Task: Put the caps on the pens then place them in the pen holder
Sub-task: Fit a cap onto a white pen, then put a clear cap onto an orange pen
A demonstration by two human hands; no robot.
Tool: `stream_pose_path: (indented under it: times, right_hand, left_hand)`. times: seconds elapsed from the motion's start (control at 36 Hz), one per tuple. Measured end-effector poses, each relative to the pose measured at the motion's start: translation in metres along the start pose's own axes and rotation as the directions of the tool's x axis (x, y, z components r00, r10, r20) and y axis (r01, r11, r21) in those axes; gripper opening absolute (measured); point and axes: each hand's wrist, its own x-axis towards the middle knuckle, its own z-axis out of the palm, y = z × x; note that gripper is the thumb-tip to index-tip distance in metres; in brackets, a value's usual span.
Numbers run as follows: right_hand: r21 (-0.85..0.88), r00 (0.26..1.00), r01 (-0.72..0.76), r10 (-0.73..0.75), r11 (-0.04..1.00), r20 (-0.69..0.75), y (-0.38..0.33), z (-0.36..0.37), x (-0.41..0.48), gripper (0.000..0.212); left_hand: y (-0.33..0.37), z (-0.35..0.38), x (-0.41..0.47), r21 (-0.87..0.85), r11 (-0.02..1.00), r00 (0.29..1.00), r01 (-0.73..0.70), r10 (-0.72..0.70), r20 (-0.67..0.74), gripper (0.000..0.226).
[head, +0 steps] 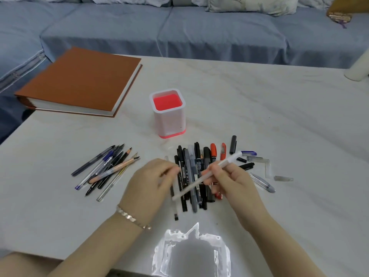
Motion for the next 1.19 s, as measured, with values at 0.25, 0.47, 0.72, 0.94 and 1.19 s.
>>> stream_pose_path:
  times: [0.25, 0.47, 0.72, 0.94, 1.19]
  right_hand:
    - [-0.576, 0.969, 0.204, -0.246, 0.792, 0.006, 0.011, 0.031, 0.031, 0.024]
    - [-0.877, 0.953, 0.286, -0.212, 0.385, 0.218, 0.028, 0.053, 0.044, 0.028]
    - [-0.863, 0.936, 0.313, -0.281, 0.395, 0.211, 0.023, 0.017, 0.021, 0.024]
    - [-0.925, 0.959, 0.008, -0.264, 0.381, -0.101, 0.018, -0.072, 0.012, 0.027]
    - [-0.943, 0.961, -0.12, -0.204, 0.309, -0.189, 0.034, -0.096, 0.008, 0.024]
  left_hand:
    - [-0.092, -0.037, 0.014, 0.55, 0.814, 0.977, 0.188, -0.1, -0.186, 0.015]
    - [-0.098, -0.034, 0.015, 0.683, 0.715, 0.989, 0.145, -0.12, -0.085, 0.028]
    - [-0.086, -0.02, 0.015, 0.668, 0.736, 0.993, 0.111, -0.108, -0.046, 0.011]
    - [-0.023, 0.001, 0.004, 0.194, 0.972, 0.991, 0.132, -0.126, -0.043, 0.019]
    - [0.007, 0.013, -0.009, 0.016, 0.994, 0.986, 0.111, -0.112, 0.121, 0.02]
